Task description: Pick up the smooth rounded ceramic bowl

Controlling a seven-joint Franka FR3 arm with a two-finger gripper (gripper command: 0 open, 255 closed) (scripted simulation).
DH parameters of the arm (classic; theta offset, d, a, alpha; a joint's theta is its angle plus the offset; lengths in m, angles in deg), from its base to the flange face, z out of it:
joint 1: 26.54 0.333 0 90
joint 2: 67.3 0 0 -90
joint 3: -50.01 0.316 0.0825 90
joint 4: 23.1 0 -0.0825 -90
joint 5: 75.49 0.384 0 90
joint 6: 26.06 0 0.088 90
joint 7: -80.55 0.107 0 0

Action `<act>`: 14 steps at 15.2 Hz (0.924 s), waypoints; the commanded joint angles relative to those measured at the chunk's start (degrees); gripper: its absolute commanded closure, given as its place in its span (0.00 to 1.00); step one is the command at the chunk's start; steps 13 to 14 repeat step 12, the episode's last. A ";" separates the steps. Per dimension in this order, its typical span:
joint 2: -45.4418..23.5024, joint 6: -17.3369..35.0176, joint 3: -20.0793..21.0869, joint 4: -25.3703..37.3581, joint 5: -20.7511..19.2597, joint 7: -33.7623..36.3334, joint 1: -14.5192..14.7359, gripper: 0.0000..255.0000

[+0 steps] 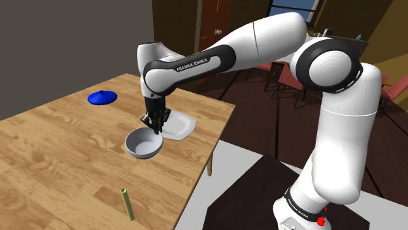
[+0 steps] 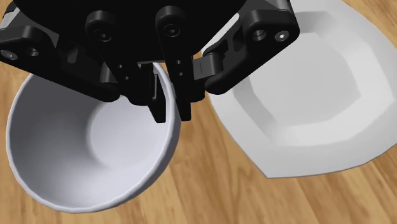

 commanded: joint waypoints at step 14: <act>2.30 -7.76 0.29 5.55 0.72 -0.18 -0.09 1.00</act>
